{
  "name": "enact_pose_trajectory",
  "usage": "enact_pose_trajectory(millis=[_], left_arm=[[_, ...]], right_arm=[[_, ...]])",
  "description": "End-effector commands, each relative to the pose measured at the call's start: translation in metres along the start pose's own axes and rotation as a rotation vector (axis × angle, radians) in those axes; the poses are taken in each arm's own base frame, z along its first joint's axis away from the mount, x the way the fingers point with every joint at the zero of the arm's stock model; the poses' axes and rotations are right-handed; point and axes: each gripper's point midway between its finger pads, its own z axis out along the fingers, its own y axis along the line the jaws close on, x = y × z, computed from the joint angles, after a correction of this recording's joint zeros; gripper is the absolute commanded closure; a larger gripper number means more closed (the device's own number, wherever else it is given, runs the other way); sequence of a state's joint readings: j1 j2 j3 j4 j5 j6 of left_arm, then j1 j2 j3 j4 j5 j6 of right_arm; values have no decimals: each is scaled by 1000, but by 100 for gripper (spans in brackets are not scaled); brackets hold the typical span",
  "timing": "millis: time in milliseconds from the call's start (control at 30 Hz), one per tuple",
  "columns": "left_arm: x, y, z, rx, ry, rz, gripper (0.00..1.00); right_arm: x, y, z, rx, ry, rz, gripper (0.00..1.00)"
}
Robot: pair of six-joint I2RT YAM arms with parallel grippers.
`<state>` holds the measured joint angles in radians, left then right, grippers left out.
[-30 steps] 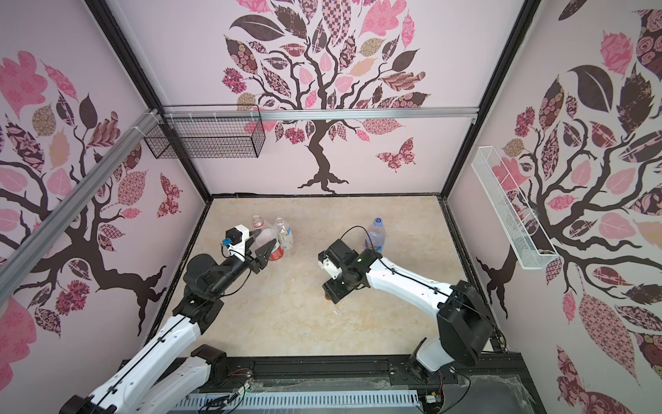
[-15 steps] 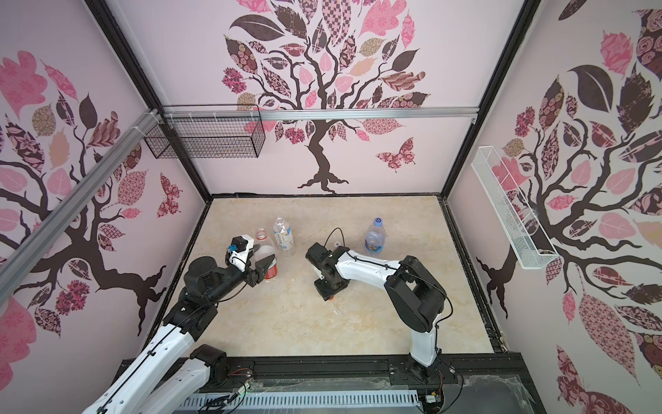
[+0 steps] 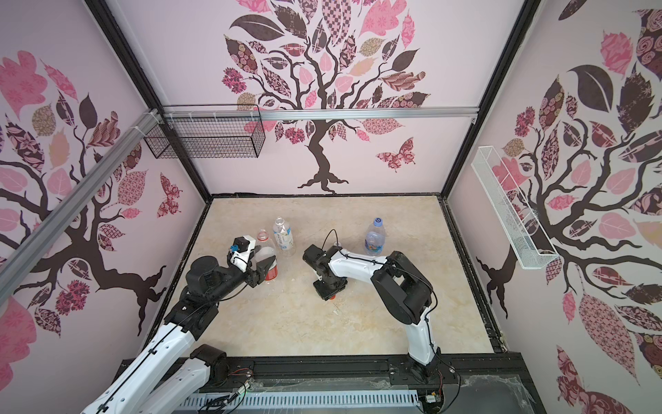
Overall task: Screw on the bottle caps
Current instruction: Screw the bottle cap onto the plastic bottle.
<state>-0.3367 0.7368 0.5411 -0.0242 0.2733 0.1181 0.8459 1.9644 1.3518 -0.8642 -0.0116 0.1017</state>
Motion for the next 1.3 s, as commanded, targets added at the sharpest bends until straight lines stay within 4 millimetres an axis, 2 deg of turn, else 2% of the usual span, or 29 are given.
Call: enact_pose_trajectory(millis=[0,167,233,333,500,633,733,800,933,1067,1267], left_arm=[[1,0,1,2,-5,14,37],[2,-2,3,18,0,13,37],[1,-6,2,43,1,27,37],[2,-19,0,118,4,79,37],[4,-56,-10,326,14,223,37],[16,-82,-9,450,62,348,39],[21,-97,-7,510,101,427,43],[18,-101,-5,525,92,431,45],[11,-100,2,521,68,431,46],[6,-102,6,539,62,427,45],[7,-106,8,569,68,405,45]], right_arm=[[9,3,-2,-17,39,12,61],[7,2,-13,-8,19,3,66],[5,4,-27,-23,-4,-7,68],[0,13,-69,-83,-80,-52,69],[7,22,-160,-158,-201,-150,68],[11,26,-231,-201,-331,-193,69],[7,34,-274,-248,-416,-209,69],[6,39,-293,-279,-439,-210,69],[6,48,-310,-319,-443,-201,71],[5,57,-308,-319,-439,-210,71],[-8,71,-303,-288,-446,-215,70]])
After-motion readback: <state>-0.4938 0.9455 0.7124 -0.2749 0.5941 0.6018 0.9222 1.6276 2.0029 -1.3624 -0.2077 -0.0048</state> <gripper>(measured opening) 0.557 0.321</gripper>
